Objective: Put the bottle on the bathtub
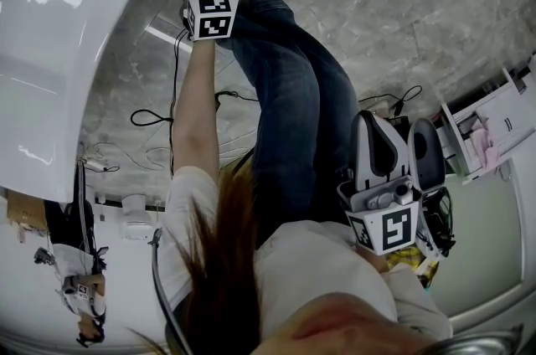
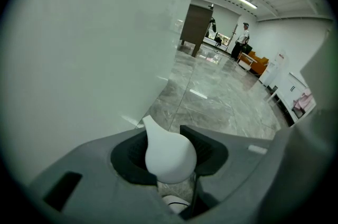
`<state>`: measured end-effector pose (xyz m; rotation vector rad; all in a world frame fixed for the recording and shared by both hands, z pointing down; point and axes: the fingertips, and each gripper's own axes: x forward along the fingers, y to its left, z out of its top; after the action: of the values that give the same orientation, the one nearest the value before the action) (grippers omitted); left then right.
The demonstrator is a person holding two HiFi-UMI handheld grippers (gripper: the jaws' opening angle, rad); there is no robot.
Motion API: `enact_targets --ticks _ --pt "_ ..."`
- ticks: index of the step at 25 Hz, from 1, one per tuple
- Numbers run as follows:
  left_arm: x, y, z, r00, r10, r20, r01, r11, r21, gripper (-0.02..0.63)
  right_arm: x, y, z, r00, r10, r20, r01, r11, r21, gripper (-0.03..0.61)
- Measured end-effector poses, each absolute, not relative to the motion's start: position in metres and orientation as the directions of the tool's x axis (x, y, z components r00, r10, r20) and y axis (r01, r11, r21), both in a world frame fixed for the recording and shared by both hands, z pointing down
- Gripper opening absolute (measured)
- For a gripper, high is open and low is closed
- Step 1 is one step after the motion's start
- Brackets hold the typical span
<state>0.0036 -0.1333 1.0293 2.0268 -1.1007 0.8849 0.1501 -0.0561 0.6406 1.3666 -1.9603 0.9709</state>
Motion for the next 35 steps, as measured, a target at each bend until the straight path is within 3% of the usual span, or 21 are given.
enact_targets --ticks 35 --pt "0.017 -0.121 1.045 0.411 -0.422 0.808 -0.876 -0.428 0.222 0.166 0.139 -0.049 0.646 -0.339 -0.520 0.784 -0.938 0.254 -0.238 0.014"
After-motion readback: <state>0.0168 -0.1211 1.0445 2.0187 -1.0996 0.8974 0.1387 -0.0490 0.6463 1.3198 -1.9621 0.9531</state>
